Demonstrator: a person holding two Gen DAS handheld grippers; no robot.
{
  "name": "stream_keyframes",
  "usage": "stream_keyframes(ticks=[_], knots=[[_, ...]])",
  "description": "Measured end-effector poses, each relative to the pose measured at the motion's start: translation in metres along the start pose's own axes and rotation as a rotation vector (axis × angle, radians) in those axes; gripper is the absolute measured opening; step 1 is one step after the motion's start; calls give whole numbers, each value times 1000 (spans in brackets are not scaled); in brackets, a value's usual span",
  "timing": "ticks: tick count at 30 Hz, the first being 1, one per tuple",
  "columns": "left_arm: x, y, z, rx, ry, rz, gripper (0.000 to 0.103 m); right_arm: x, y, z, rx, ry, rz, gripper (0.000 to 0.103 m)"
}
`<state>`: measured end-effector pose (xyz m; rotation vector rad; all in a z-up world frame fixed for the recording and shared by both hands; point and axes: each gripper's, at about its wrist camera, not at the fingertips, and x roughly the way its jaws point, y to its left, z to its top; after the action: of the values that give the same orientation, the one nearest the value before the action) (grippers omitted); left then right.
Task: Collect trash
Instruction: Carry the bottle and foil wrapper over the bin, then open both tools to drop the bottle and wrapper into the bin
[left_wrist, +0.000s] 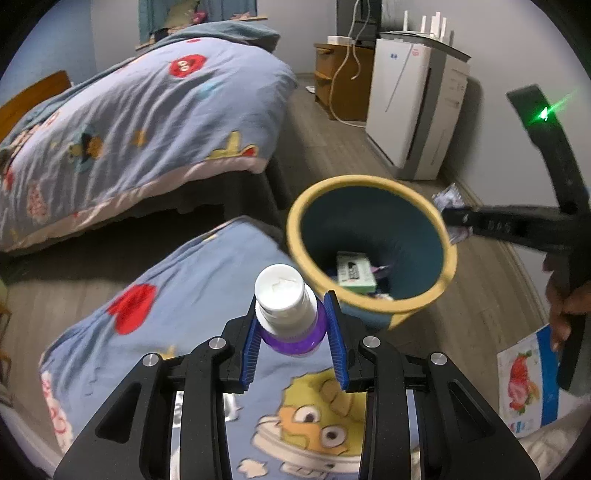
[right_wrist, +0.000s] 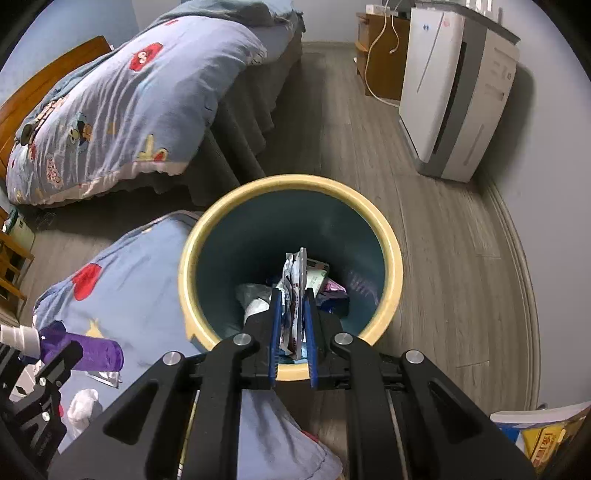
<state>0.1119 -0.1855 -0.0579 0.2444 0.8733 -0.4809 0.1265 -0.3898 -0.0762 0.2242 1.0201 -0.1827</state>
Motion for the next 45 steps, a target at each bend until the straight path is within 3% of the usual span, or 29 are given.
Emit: stream_keyframes(ticks=[8,13,18,25,34,36,38,42,45], knots=[[22,-29,19,0,-18,-51,34,20,-20,1,10,28,60,11],[43,-45,30,26,-16,-45,34,28,-32,4,57,34,103,11],[60,-50,32,38,-10,-38,34,40,-40,6,75,53,96,11],[90,-60,29,4,31,-86,34,63,-43,1,96,138,76,11],[100,-64,25,56,42,-35,34,67,-41,-2,101,148,108,13],[98,-62,26,46,40,-37,37,67,-42,-2,111,145,112,15],[94,-62,25,41,31,-38,44,65,-44,-1,121,139,115,27],[90,-63,25,59,24,-19,54,62,-46,1,142,129,123,31],[84,-61,22,54,17,-8,68,59,-45,1,144,121,114,51]])
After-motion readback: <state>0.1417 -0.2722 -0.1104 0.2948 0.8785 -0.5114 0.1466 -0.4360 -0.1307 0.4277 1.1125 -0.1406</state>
